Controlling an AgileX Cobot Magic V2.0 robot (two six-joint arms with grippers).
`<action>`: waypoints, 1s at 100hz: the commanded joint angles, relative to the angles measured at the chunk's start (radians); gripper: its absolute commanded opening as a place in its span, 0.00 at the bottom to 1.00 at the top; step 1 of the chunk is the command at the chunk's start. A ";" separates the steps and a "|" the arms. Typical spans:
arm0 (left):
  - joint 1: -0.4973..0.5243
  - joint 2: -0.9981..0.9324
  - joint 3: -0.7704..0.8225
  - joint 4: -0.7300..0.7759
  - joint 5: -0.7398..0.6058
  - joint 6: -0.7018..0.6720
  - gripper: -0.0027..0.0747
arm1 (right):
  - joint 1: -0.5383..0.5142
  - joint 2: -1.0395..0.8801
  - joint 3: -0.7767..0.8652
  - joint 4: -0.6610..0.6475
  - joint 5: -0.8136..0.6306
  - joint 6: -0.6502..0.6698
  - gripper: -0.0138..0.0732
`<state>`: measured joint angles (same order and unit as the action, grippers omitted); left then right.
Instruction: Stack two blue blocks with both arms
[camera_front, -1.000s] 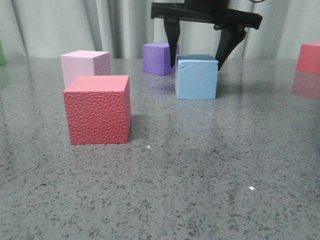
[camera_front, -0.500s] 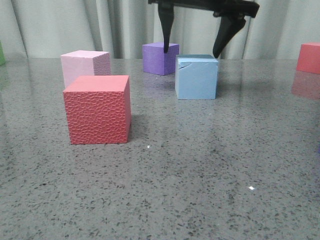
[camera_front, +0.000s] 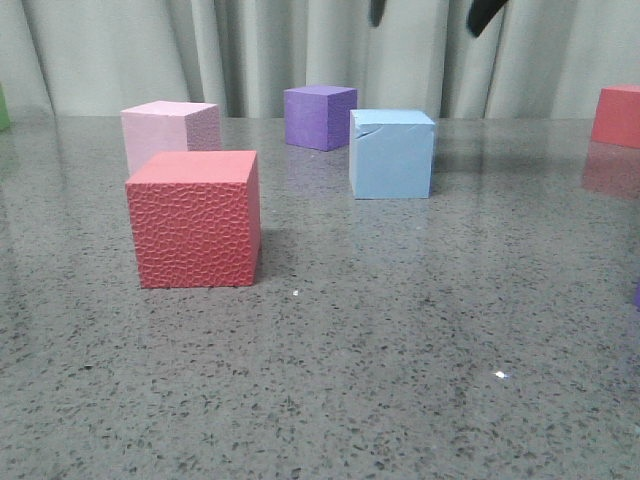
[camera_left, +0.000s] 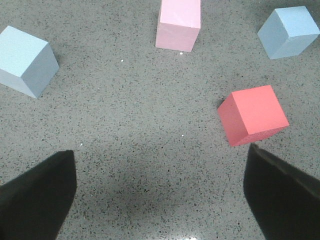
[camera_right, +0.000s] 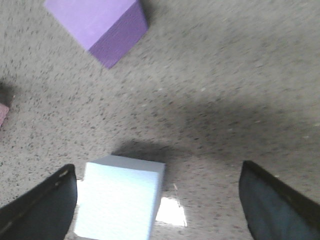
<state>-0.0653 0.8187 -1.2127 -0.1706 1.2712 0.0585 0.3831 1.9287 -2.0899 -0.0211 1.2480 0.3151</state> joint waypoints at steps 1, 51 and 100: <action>-0.007 0.003 -0.031 -0.023 0.005 -0.005 0.86 | -0.036 -0.091 -0.031 -0.016 0.080 -0.039 0.90; -0.007 0.003 -0.031 -0.023 0.005 -0.005 0.86 | -0.261 -0.339 0.257 -0.044 0.054 -0.159 0.90; -0.007 0.003 -0.031 -0.023 0.005 -0.005 0.86 | -0.328 -0.670 0.694 -0.044 -0.091 -0.190 0.90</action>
<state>-0.0653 0.8187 -1.2127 -0.1706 1.2712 0.0585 0.0616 1.3459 -1.4241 -0.0558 1.2178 0.1395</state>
